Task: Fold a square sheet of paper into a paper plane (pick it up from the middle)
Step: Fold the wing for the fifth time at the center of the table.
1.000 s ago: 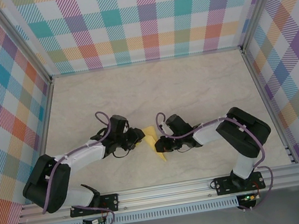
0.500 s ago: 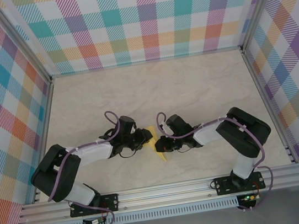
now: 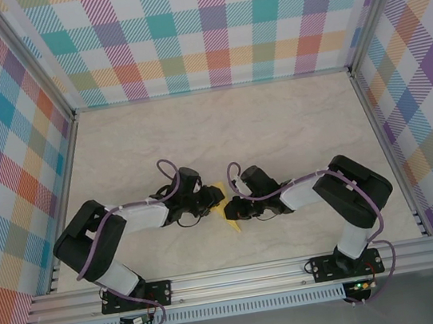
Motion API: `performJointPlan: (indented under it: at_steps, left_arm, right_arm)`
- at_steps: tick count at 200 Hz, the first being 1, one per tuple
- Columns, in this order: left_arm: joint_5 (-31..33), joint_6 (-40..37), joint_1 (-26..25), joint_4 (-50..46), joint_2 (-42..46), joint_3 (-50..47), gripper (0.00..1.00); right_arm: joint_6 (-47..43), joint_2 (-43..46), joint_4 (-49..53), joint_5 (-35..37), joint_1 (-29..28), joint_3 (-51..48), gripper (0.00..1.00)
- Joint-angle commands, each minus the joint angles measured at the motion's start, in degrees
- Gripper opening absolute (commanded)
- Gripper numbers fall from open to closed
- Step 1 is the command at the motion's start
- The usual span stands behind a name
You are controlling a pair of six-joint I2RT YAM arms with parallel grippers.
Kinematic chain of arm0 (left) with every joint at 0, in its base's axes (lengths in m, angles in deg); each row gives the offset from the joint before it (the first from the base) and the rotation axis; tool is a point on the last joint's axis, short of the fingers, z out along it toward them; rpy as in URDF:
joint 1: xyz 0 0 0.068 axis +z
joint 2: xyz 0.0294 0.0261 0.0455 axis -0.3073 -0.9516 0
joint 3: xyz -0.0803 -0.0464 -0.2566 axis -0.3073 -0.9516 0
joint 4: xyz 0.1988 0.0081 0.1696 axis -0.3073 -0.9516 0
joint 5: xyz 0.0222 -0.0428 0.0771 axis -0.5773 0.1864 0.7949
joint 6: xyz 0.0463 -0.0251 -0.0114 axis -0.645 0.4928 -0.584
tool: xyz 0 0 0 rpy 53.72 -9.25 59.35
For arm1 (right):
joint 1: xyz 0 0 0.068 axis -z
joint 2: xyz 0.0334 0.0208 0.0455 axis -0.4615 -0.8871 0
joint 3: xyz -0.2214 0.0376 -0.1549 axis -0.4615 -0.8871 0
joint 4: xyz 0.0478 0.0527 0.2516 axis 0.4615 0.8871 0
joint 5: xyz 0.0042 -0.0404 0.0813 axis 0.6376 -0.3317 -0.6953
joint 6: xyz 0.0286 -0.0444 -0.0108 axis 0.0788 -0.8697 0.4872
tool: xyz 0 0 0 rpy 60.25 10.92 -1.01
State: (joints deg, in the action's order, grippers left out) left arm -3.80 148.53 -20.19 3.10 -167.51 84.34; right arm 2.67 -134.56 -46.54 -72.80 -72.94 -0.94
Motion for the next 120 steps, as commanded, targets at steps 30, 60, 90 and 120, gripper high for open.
performJointPlan:
  at_steps: [30,60,90,120]
  left_arm:
    - [3.77,-2.34,-0.32,-5.30,-1.79,1.47,0.32]
    - [3.34,-2.80,-0.32,-4.50,-2.43,1.35,0.32]
    - [2.18,-3.28,-0.32,-2.66,-2.02,1.61,0.33]
    - [0.84,-3.93,-0.32,-1.30,0.76,2.08,0.36]
  right_arm:
    - [-0.79,-0.12,5.64,0.96,0.03,-0.36,0.18]
    - [-0.93,3.13,7.59,0.47,0.01,0.27,0.21]
    - [-1.64,5.64,10.10,1.47,0.02,1.22,0.22]
    - [-1.91,4.46,10.77,1.57,0.01,2.23,0.12]
